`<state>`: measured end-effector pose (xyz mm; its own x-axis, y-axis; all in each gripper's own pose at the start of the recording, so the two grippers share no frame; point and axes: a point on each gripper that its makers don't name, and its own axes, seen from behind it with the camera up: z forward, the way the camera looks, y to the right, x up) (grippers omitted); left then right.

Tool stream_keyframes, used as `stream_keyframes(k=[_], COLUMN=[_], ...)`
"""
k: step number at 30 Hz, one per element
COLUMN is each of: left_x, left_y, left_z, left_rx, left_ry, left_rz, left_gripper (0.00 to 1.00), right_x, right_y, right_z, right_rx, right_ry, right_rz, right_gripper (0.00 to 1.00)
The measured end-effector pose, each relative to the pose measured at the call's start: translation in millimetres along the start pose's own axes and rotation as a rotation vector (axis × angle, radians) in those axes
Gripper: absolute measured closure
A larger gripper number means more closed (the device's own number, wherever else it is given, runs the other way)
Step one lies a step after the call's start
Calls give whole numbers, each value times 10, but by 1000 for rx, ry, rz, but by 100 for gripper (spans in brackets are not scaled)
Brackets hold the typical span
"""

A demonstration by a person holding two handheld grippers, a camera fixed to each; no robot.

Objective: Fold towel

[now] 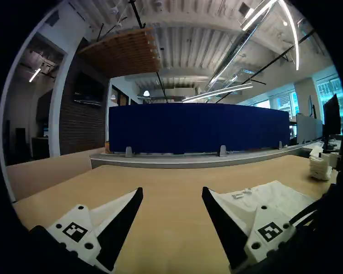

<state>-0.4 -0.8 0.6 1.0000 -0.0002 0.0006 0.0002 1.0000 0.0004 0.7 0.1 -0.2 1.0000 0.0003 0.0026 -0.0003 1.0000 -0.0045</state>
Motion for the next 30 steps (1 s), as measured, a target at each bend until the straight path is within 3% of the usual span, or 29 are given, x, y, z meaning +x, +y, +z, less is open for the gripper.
stream_keyframes(k=[5,9,24,30], left_x=[-7,163,1328,1674], left_y=[-103,-109,-68,-26], left_z=[87,122,76,22], left_rx=[12,13,-24,-34], left_ry=[-10,9,27,10], left_rz=[1,5,25,46], left_gripper=[4,4,4,4], right_x=[72,268,1213,1633], right_y=[-9,-23,-202,-205], right_z=[-8,-44,-150,-157], right_rx=[-7,-11,-3,-10], right_ry=[-12,3,-16,-12], right_rz=[2,-1,-4,-7], right_gripper=[0,0,0,0])
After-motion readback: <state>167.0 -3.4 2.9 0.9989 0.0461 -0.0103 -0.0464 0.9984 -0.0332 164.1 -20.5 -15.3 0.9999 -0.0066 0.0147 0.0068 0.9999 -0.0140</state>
